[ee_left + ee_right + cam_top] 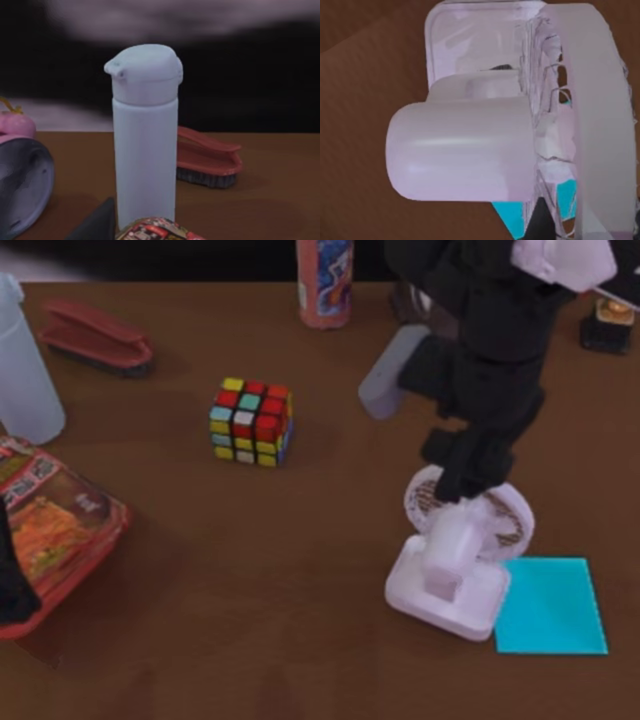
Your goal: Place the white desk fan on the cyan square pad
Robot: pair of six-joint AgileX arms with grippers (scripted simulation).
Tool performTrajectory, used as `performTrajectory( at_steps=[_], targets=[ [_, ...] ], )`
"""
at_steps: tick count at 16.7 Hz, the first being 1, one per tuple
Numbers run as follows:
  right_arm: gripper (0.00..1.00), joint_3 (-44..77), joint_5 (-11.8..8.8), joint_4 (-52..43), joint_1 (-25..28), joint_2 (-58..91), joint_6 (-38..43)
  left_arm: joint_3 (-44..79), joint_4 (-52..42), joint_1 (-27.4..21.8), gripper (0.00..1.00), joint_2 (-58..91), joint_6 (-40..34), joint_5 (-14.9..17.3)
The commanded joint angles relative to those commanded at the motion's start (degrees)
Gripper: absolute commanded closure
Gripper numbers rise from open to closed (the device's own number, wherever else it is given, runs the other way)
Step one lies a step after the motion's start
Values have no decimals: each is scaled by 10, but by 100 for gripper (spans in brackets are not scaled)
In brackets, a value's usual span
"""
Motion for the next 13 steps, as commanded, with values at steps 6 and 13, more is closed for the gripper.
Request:
performTrajectory(
  at_steps=[6,13],
  targets=[
    [100,-45,15,27,-15,-36,328,0,0,0,0,0,0,0],
    [100,-106,16,60,-45,-116,815,0,0,0,0,0,0,0]
  ],
)
